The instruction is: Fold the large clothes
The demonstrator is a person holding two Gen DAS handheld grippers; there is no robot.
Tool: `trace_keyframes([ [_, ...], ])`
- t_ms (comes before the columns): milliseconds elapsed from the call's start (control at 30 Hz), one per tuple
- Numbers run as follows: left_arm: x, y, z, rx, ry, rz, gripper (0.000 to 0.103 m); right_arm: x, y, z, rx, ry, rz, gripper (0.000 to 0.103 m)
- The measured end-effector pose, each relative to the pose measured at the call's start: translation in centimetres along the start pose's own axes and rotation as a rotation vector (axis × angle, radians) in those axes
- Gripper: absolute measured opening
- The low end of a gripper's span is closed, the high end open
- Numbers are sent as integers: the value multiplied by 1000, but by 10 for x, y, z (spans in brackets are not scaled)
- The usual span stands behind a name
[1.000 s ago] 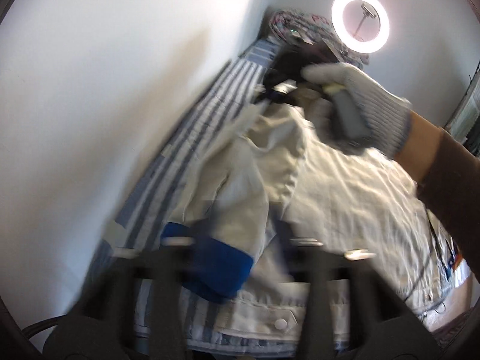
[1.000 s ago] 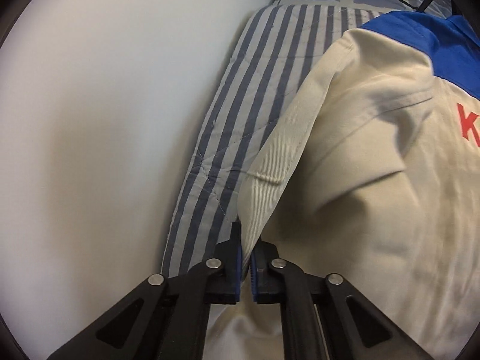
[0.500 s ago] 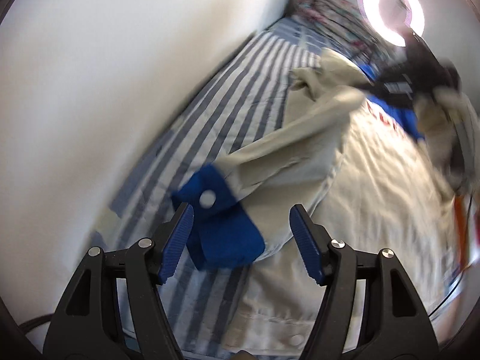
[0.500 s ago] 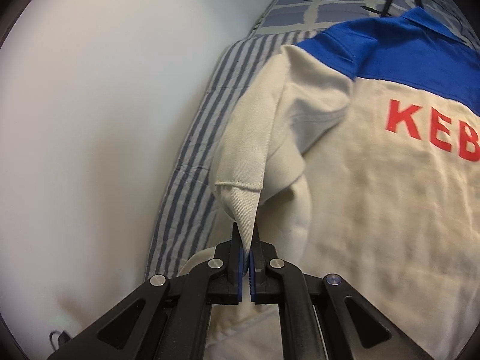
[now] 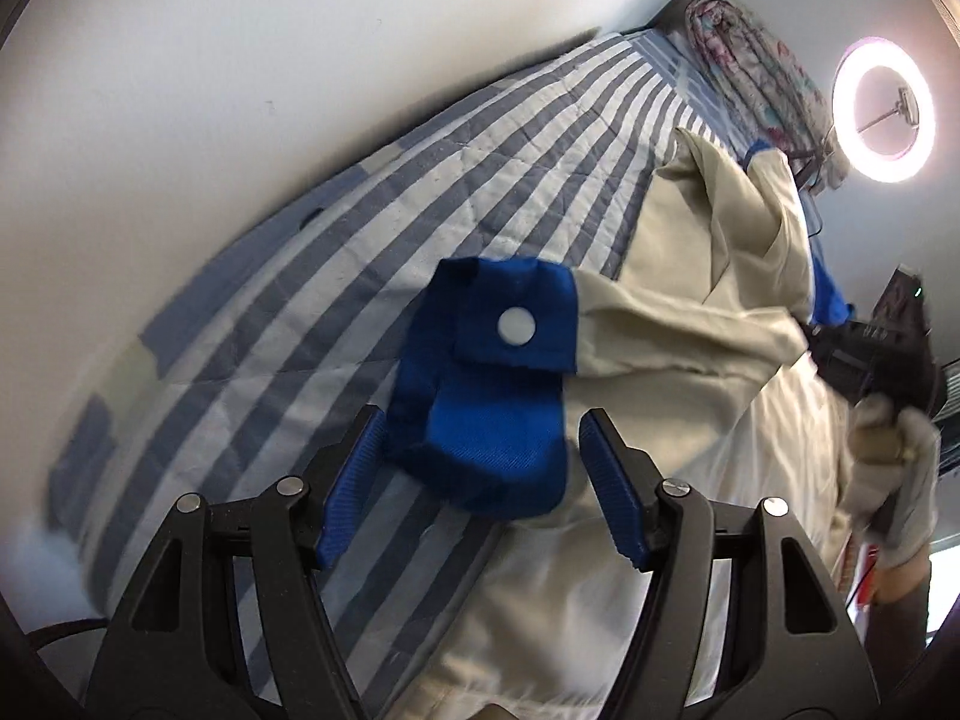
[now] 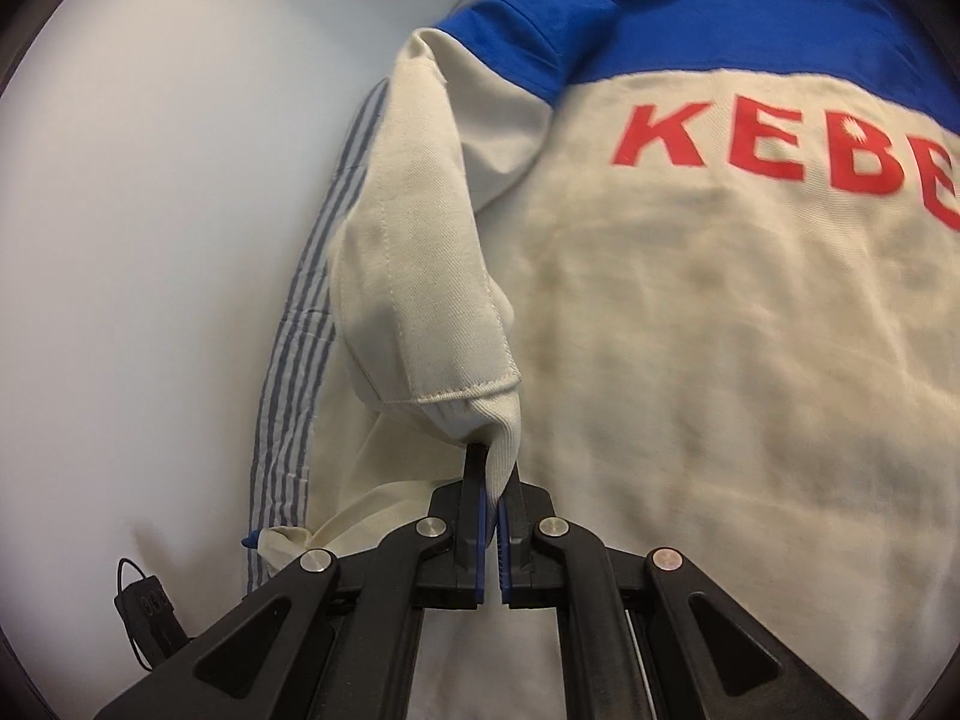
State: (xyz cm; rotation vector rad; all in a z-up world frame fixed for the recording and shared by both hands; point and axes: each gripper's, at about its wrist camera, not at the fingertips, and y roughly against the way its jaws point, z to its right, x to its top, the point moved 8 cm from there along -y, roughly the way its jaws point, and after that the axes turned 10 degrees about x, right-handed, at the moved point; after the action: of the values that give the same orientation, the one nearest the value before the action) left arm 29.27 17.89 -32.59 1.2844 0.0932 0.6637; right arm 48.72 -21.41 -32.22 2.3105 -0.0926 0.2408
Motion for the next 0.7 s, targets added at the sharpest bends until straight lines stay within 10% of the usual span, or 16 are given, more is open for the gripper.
trace_keyframes([
  [67, 2, -2, 5, 24, -16, 7, 2, -6, -1, 11, -1, -5, -1, 0],
  [333, 1, 59, 51, 79, -247, 226, 1, -8, 8, 16, 45, -28, 36, 0],
  [700, -97, 149, 111, 14, -634, 400, 1, -44, 48, 32, 174, -112, 86, 0],
])
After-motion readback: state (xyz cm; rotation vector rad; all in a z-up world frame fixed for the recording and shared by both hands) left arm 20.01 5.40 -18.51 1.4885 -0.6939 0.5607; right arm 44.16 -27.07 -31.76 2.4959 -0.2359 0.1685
